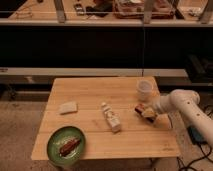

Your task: Place the eraser in the ceramic cup

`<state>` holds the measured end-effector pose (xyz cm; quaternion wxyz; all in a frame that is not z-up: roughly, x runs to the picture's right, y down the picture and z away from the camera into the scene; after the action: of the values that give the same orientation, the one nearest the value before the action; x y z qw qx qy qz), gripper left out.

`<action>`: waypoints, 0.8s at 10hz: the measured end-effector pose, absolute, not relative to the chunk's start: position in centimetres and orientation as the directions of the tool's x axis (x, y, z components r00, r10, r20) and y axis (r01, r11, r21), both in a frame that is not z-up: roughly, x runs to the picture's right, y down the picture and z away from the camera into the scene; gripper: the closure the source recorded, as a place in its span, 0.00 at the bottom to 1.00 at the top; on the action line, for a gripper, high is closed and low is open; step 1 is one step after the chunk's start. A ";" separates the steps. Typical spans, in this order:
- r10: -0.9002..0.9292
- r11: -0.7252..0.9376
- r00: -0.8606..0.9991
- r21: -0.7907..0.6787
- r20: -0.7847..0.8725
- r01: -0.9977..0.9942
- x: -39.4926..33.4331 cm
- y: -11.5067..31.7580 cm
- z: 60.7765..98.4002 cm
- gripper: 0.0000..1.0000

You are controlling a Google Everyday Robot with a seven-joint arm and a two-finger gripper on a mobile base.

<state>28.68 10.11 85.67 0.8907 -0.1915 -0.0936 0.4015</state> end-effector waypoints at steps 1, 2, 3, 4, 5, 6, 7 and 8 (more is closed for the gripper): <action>0.759 0.600 0.651 -0.369 -0.019 -0.710 30.8 8.6 86.0 0.98; 0.769 0.591 0.636 -0.311 -0.060 -0.744 33.5 7.3 86.0 0.98; 0.784 0.576 0.613 -0.256 -0.097 -0.777 36.2 6.3 85.8 0.98; 0.807 0.545 0.578 -0.218 -0.126 -0.809 38.5 5.9 85.5 0.98; 0.825 0.519 0.549 -0.210 -0.129 -0.829 39.3 5.7 85.3 0.98; 0.847 0.484 0.516 -0.220 -0.124 -0.847 39.6 6.0 85.5 0.98; 0.879 0.432 0.466 -0.247 -0.099 -0.867 39.2 5.9 85.8 0.98; 0.902 0.392 0.425 -0.274 -0.072 -0.878 38.8 5.7 86.1 0.98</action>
<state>38.80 5.71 86.14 0.8331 -0.1362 -0.0443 0.5343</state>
